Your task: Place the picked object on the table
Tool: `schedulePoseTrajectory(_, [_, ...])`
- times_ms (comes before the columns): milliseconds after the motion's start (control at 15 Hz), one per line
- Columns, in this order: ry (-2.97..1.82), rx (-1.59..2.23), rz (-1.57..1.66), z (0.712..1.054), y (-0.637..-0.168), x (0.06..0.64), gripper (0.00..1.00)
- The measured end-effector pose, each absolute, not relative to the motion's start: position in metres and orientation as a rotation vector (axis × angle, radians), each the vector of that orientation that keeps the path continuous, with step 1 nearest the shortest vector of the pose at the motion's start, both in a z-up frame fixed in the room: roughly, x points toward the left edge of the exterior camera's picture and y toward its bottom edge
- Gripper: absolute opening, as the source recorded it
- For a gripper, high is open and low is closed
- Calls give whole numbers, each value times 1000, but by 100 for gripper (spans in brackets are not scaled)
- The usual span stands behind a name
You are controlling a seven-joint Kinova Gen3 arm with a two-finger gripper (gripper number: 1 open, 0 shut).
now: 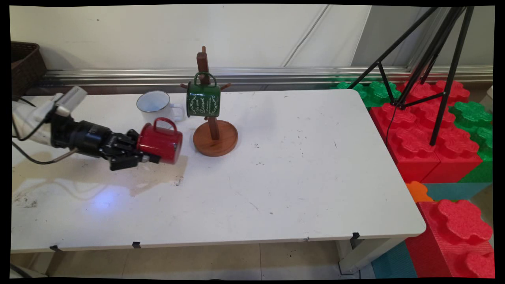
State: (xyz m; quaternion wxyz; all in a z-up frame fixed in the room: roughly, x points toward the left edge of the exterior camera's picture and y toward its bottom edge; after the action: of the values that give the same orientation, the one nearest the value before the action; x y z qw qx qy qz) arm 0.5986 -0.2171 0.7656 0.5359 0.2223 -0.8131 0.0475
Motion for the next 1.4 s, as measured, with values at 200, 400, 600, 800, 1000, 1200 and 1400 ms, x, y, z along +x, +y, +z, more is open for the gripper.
schedulePoseTrajectory(200, [-1980,520,158,774,-209,618,0])
schedulePoseTrajectory(400, [-2018,506,190,780,-203,630,0])
schedulePoseTrajectory(600, [-2054,490,218,785,-197,639,0])
schedulePoseTrajectory(800, [-2101,471,250,790,-193,649,0])
schedulePoseTrajectory(1000, [-2142,455,274,793,-190,656,0])
schedulePoseTrajectory(1200, [-2192,432,297,797,-187,662,0])
schedulePoseTrajectory(1400, [-2242,411,312,799,-185,666,0])
